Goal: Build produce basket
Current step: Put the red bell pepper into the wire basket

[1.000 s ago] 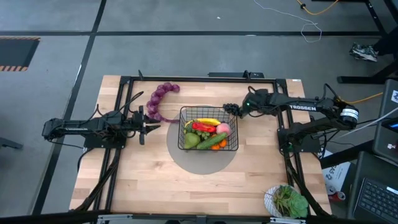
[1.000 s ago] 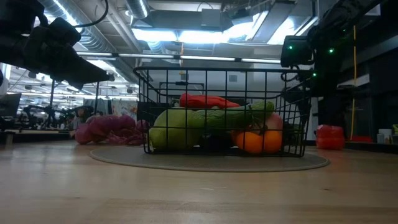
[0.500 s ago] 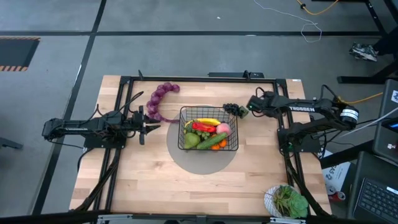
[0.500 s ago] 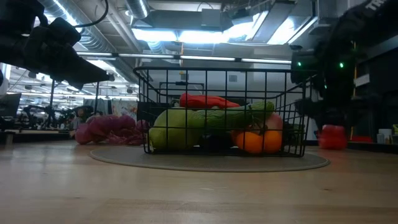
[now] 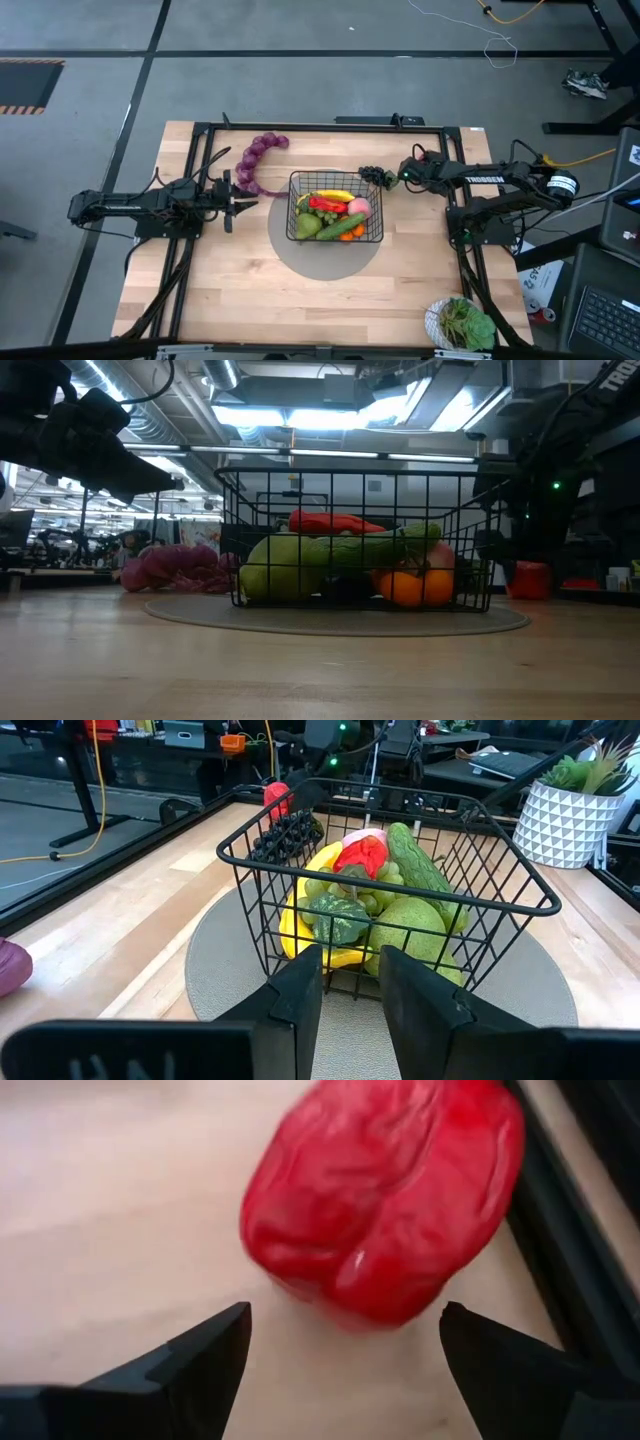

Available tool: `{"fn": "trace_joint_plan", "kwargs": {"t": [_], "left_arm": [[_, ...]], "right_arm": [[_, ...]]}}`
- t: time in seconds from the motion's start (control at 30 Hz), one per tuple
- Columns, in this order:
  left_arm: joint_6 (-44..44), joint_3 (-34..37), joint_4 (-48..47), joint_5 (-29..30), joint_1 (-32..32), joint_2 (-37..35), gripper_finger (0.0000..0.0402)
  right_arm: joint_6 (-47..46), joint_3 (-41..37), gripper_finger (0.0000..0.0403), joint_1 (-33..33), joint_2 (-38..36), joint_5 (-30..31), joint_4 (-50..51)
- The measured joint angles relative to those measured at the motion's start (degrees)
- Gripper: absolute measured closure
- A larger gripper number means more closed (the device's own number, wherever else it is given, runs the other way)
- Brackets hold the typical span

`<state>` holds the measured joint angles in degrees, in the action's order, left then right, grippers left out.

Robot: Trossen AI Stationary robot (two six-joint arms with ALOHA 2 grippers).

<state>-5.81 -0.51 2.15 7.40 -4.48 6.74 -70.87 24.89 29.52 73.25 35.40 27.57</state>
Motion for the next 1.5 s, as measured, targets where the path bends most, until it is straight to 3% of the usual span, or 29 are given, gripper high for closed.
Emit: {"fn": "trace_joint_plan", "kwargs": {"t": [0.17, 0.3, 0.9, 1.27, 1.5], "left_arm": [[-0.01, 0.01, 0.00, 0.02, 0.01, 0.00, 0.0305], [0.00, 0.00, 0.01, 0.02, -0.01, 0.00, 0.0305], [0.01, 0.00, 0.00, 0.02, 0.00, 0.00, 0.0305], [0.01, 0.01, 0.00, 0.02, -0.01, 0.00, 0.0305], [-0.01, 0.01, 0.00, 0.02, -0.01, -0.01, 0.0305]], "right_arm": [[0.00, 1.44, 0.0081, 0.00, 0.00, 7.59, -0.06], [0.00, 1.74, 0.0081, 0.33, 0.00, 9.50, 0.13], [3.42, 1.81, 0.0085, 8.03, 0.00, 5.27, 0.35], [3.66, 1.83, 0.0182, 8.04, -0.02, 4.81, 0.37], [3.98, 1.86, 0.0176, 6.90, -0.09, 3.28, 0.69]]}}
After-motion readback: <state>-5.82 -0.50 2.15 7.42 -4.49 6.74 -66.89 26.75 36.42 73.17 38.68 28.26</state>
